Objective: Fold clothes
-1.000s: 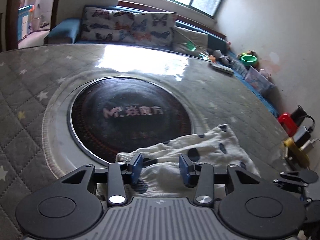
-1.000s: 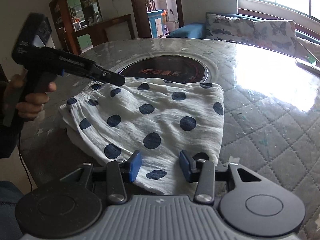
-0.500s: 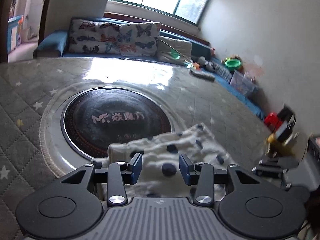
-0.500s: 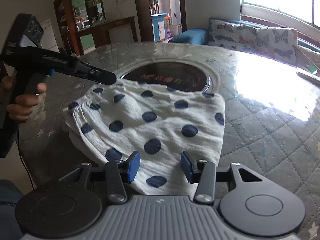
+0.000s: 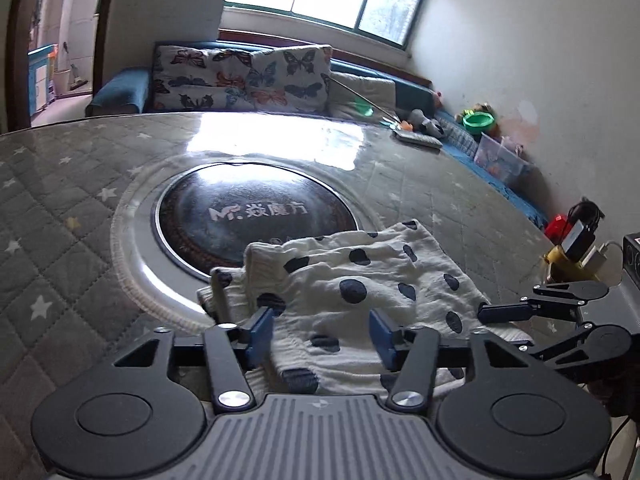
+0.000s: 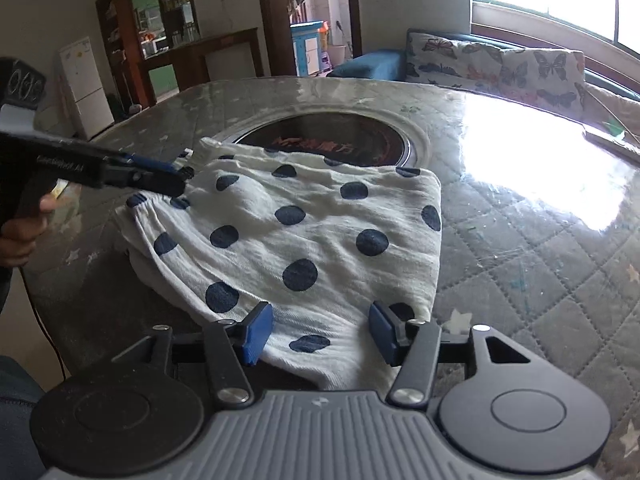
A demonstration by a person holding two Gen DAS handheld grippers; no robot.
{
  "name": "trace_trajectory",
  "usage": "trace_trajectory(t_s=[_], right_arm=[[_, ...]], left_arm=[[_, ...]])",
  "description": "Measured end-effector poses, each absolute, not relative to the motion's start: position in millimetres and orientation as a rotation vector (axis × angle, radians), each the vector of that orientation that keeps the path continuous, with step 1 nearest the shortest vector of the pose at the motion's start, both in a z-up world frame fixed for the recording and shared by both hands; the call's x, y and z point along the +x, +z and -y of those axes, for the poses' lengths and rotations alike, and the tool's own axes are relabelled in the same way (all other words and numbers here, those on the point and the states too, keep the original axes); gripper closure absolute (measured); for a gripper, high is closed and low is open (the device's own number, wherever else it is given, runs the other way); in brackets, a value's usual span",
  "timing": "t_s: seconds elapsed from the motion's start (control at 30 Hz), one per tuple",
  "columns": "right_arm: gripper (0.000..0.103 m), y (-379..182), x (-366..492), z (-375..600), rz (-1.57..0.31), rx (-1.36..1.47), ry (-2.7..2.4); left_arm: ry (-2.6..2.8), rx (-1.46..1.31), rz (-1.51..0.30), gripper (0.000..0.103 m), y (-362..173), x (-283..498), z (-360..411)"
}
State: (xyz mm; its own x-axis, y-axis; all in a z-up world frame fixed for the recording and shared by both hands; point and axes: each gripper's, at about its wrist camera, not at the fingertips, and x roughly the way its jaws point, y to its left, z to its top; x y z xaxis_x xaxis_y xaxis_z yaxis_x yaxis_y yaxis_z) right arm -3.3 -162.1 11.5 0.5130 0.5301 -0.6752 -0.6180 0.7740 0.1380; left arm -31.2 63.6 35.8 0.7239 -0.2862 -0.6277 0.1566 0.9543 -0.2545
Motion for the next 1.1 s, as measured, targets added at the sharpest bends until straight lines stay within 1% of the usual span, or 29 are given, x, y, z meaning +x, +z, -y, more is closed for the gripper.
trace_trajectory(t_s=[0.03, 0.07, 0.1, 0.13, 0.17, 0.2, 0.23, 0.27, 0.3, 0.33, 0.43, 0.53, 0.67, 0.83, 1.1], right_arm=[[0.044, 13.0, -3.6, 162.2, -0.761, -0.122, 0.688], [0.041, 14.5, -4.0, 162.3, -0.756, -0.118, 0.683], [0.040, 15.9, -4.1, 162.2, -0.752, -0.115, 0.676], [0.038, 16.8, -4.1, 162.0, -0.752, -0.114, 0.669], [0.036, 17.4, -4.6, 162.0, -0.751, -0.111, 0.662], [0.034, 18.0, -5.1, 161.9, -0.750, -0.107, 0.655], [0.030, 18.5, -5.5, 161.6, -0.751, -0.101, 0.647], [0.027, 18.9, -5.9, 161.3, -0.751, -0.096, 0.640], [0.025, 19.4, -6.7, 161.0, -0.750, -0.092, 0.630], [0.023, 19.6, -7.7, 160.4, -0.749, -0.090, 0.625], [0.018, 21.9, -11.0, 158.9, -0.740, -0.082, 0.615], [0.010, 23.6, -13.9, 156.8, -0.731, -0.082, 0.606], [0.004, 25.3, -17.4, 155.1, -0.717, -0.077, 0.597], [0.000, 27.4, -19.9, 154.8, -0.704, -0.068, 0.587], [0.000, 30.4, -25.5, 151.5, -0.688, -0.057, 0.585]], left_arm=[[-0.233, -0.192, -0.720, 0.033, 37.4, -33.9, -66.1], [-0.219, -0.198, -0.717, 0.032, 38.4, -36.8, -68.4], [-0.206, -0.204, -0.713, 0.029, 39.2, -39.8, -70.6], [-0.192, -0.211, -0.713, 0.024, 39.9, -42.1, -73.1], [-0.177, -0.218, -0.716, 0.022, 40.5, -44.5, -75.6], [-0.162, -0.222, -0.716, 0.017, 41.0, -47.2, -77.6], [-0.147, -0.224, -0.715, 0.012, 41.5, -49.9, -79.5], [-0.133, -0.227, -0.714, 0.009, 42.0, -52.7, -81.2], [-0.119, -0.230, -0.713, 0.003, 42.5, -55.5, -82.8], [-0.104, -0.234, -0.712, 0.000, 42.9, -58.4, -84.3], [-0.068, -0.236, -0.719, 0.000, 42.4, -66.9, -88.1], [-0.037, -0.251, -0.733, 0.000, 40.7, -71.8, -91.4], [0.014, -0.249, -0.752, 0.000, 36.9, -79.2, -93.6], [0.057, -0.194, -0.766, 0.000, 35.1, -86.6, -89.4], [0.122, -0.148, -0.767, 0.000, 29.4, -93.5, -86.2]])
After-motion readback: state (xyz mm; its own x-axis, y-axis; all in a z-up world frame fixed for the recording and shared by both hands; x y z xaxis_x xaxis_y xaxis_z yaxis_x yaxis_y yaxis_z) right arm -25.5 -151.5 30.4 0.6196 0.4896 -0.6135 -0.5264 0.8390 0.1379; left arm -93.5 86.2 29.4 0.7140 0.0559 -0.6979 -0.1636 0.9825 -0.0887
